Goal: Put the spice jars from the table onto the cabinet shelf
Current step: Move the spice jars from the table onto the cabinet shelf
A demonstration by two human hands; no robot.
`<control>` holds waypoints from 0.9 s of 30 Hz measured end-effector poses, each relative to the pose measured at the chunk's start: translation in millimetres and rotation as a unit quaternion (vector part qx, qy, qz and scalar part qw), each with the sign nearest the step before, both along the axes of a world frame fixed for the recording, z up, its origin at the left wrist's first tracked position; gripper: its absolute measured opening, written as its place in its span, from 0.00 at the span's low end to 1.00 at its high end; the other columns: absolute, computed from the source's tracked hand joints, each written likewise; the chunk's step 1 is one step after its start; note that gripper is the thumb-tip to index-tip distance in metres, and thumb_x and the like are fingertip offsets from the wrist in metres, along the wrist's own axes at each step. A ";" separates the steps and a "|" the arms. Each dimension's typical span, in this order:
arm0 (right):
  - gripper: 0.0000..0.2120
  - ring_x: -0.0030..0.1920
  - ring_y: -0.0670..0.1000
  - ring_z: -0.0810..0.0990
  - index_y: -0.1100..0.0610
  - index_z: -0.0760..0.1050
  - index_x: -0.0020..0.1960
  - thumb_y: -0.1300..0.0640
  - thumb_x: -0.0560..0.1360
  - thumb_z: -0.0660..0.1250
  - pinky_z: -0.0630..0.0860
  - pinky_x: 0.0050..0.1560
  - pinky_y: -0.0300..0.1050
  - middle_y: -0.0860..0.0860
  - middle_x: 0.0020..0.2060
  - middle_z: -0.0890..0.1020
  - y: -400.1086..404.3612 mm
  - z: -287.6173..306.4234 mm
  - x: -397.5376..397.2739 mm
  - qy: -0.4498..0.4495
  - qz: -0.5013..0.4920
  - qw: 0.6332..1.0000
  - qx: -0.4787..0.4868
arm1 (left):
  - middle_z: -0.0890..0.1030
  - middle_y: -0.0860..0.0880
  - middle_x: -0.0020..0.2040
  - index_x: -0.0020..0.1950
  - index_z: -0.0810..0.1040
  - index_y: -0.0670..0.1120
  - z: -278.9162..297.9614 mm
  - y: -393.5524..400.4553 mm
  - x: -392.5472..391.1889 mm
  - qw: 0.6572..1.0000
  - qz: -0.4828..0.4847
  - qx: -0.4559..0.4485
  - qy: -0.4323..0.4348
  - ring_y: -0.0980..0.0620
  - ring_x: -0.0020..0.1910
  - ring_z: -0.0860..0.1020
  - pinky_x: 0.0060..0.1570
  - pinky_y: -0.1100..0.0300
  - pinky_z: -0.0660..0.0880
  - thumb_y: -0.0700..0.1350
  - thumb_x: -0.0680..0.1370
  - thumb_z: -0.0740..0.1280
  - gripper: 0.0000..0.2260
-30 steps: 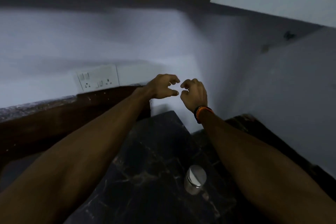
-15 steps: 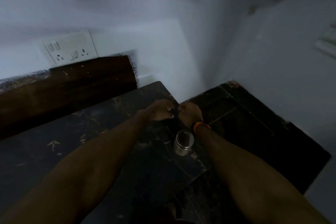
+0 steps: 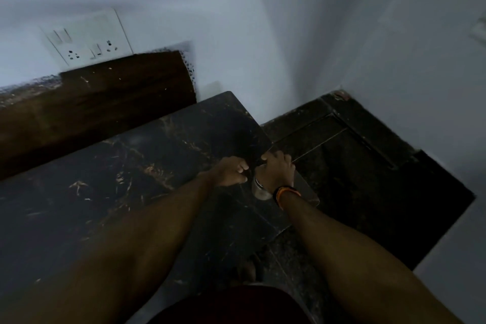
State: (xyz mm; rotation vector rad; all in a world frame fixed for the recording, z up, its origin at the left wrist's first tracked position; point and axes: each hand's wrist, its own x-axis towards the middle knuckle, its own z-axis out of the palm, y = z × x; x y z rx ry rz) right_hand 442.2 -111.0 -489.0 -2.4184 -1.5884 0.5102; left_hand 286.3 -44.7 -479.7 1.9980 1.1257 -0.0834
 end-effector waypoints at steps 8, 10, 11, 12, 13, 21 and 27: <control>0.41 0.69 0.64 0.64 0.51 0.63 0.73 0.39 0.66 0.75 0.69 0.64 0.63 0.56 0.70 0.64 -10.3 -6.5 -3.4 0.014 -0.021 0.995 -0.102 | 0.81 0.48 0.59 0.63 0.79 0.46 -1.3 5.0 -5.6 1.000 0.006 0.015 0.002 0.55 0.56 0.78 0.55 0.60 0.73 0.44 0.75 0.73 0.17; 0.41 0.68 0.64 0.68 0.52 0.61 0.74 0.43 0.67 0.76 0.72 0.64 0.62 0.57 0.70 0.64 -8.2 -5.1 -3.1 0.042 -0.019 0.993 -0.109 | 0.81 0.48 0.60 0.64 0.78 0.46 -2.2 5.0 -7.3 1.000 0.019 0.005 -0.010 0.55 0.57 0.77 0.55 0.60 0.72 0.44 0.75 0.72 0.17; 0.40 0.67 0.64 0.70 0.52 0.61 0.73 0.45 0.68 0.75 0.73 0.63 0.61 0.57 0.69 0.65 -7.3 -4.5 -3.0 0.048 -0.015 0.993 -0.106 | 0.81 0.48 0.60 0.65 0.78 0.46 -3.3 4.4 -8.0 1.000 0.026 0.000 -0.016 0.55 0.58 0.77 0.55 0.60 0.72 0.43 0.75 0.72 0.18; 0.38 0.66 0.63 0.72 0.52 0.62 0.73 0.45 0.69 0.75 0.74 0.62 0.60 0.57 0.69 0.66 -6.4 -3.9 -2.7 0.048 -0.010 0.994 -0.099 | 0.80 0.48 0.61 0.65 0.78 0.46 -3.9 3.5 -9.2 0.999 0.038 -0.006 -0.024 0.55 0.58 0.77 0.56 0.60 0.72 0.43 0.75 0.72 0.18; 0.37 0.65 0.63 0.72 0.51 0.63 0.73 0.45 0.69 0.74 0.75 0.61 0.60 0.56 0.68 0.67 -5.8 -2.9 -2.3 0.046 -0.004 0.995 -0.092 | 0.80 0.48 0.61 0.65 0.77 0.45 -4.1 2.5 -10.6 0.998 0.056 -0.015 -0.036 0.54 0.58 0.77 0.57 0.60 0.73 0.42 0.75 0.72 0.18; 0.27 0.58 0.54 0.76 0.45 0.70 0.69 0.51 0.70 0.70 0.75 0.63 0.51 0.52 0.63 0.71 21.3 19.2 1.2 0.165 0.081 0.983 0.001 | 0.81 0.42 0.59 0.64 0.79 0.42 3.1 6.5 -27.8 0.965 0.226 -0.048 -0.124 0.44 0.57 0.80 0.57 0.49 0.77 0.43 0.82 0.63 0.12; 0.23 0.63 0.52 0.75 0.50 0.75 0.67 0.55 0.73 0.72 0.72 0.67 0.51 0.52 0.64 0.76 61.0 51.3 -6.0 0.234 0.169 0.956 0.057 | 0.78 0.42 0.62 0.67 0.76 0.45 18.1 13.7 -39.3 0.889 0.372 -0.146 -0.226 0.43 0.60 0.77 0.60 0.46 0.76 0.46 0.84 0.60 0.13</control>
